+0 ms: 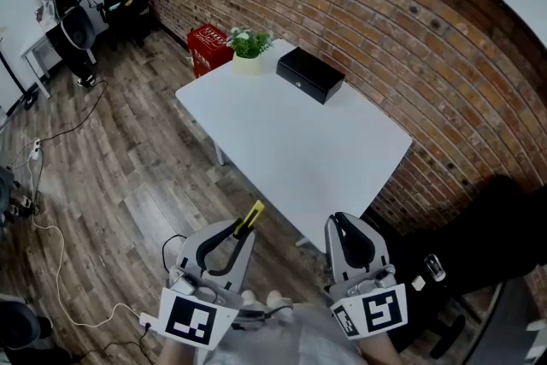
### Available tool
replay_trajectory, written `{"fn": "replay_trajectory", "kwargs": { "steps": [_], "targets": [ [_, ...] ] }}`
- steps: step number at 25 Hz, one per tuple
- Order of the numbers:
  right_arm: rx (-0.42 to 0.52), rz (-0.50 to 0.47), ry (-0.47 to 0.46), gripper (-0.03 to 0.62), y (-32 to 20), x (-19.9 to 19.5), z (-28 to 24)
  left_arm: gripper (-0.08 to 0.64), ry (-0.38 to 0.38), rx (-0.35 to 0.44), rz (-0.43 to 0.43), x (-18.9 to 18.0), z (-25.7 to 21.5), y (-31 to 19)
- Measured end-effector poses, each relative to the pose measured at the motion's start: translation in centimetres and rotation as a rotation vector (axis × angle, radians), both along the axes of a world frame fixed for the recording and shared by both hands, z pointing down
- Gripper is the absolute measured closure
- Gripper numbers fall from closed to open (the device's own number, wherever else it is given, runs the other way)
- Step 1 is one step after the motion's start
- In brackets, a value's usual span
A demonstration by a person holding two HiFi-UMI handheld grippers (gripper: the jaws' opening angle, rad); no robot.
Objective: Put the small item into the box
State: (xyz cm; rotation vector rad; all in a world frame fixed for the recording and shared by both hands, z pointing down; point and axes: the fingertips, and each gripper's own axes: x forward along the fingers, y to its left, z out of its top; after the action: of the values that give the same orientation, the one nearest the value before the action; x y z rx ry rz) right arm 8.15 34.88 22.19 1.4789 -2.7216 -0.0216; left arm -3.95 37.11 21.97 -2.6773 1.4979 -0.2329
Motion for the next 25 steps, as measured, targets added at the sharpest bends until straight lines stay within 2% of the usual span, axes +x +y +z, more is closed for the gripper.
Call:
{"fn": "replay_trajectory", "kwargs": {
  "steps": [4, 11, 18, 25],
  "targets": [
    [0.012, -0.024, 0.009, 0.532, 0.6, -0.9, -0.5, 0.492, 0.018, 0.001, 0.009, -0.5, -0.2, 0.1],
    [0.055, 0.067, 0.04, 0.532, 1.1, -0.2, -0.8, 0.492, 0.015, 0.022, 0.053, -1.2, -0.2, 0.5],
    [0.071, 0.104, 0.059, 0.532, 0.7, -0.2, -1.2, 0.492, 0.038, 0.043, 0.068, -1.7, -0.6, -0.3],
    [0.08, 0.122, 0.066, 0.532, -2.9, 0.3, -1.3, 0.492, -0.013, 0.072, 0.084, -1.7, -0.7, -3.6]
  ]
}}
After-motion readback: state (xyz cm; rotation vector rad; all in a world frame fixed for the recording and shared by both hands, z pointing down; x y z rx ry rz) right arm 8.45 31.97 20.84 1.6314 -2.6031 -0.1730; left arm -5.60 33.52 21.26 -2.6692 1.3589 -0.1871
